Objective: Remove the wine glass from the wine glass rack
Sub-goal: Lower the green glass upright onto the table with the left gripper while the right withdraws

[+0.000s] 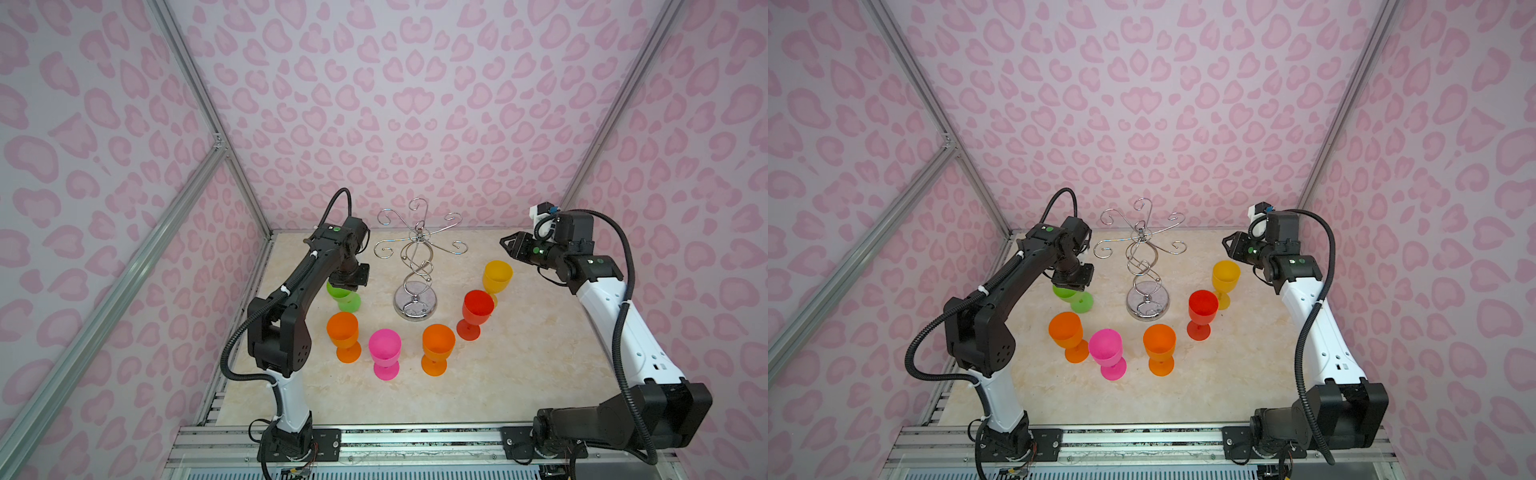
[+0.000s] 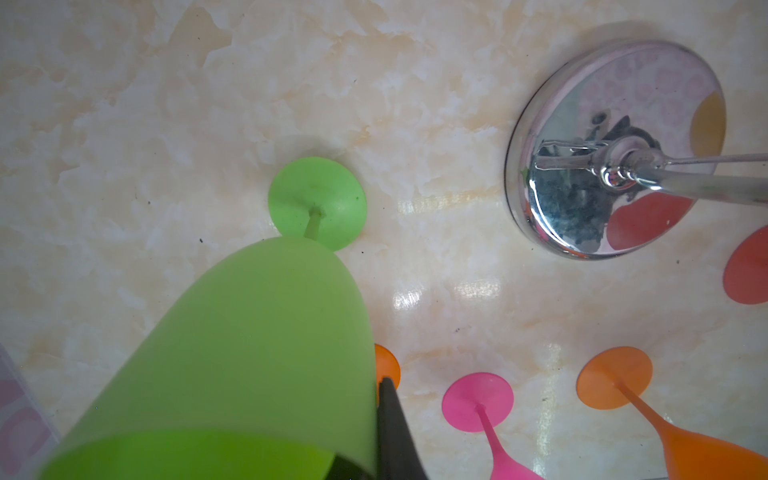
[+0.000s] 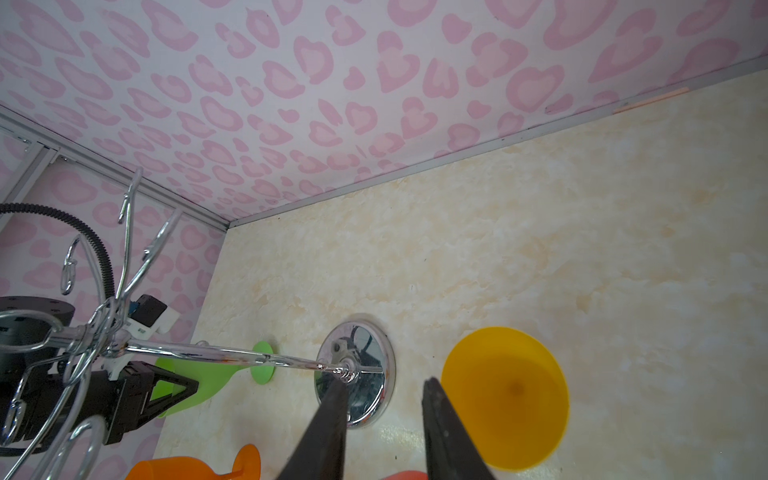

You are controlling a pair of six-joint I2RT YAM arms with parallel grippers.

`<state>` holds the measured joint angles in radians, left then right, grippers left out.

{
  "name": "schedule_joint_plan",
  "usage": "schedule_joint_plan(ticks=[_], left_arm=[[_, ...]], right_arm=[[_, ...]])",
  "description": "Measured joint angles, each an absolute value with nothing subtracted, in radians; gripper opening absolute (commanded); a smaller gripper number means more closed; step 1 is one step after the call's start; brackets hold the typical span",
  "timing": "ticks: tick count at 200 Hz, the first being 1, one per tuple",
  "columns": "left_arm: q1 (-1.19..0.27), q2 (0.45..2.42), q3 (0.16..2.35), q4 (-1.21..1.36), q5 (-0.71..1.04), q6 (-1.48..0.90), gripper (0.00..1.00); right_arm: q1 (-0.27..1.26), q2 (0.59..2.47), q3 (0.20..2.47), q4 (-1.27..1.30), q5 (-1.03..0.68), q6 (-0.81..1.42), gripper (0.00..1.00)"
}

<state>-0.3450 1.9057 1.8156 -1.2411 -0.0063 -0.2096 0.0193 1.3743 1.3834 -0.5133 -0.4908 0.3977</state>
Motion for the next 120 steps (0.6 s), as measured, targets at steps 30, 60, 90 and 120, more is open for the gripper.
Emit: schedule_joint_plan(ticks=[30, 60, 90, 120], left_arm=[[-0.346, 1.906, 1.816, -1.248, -0.006, -0.206, 0.04], [-0.346, 1.907, 1.829, -1.254, 0.000, -0.204, 0.08], [-0.347, 1.920, 1.854, -1.254, 0.012, -0.197, 0.15], [-0.347, 1.930, 1.874, -1.257, 0.020, -0.191, 0.17]], right_arm=[[0.019, 1.375, 1.383, -0.505, -0.495, 0.400, 0.32], [0.019, 1.380, 1.383, -0.500, -0.498, 0.400, 0.32], [0.019, 1.386, 1.383, -0.500, -0.499, 0.400, 0.32], [0.019, 1.386, 1.383, -0.500, -0.501, 0.400, 0.32]])
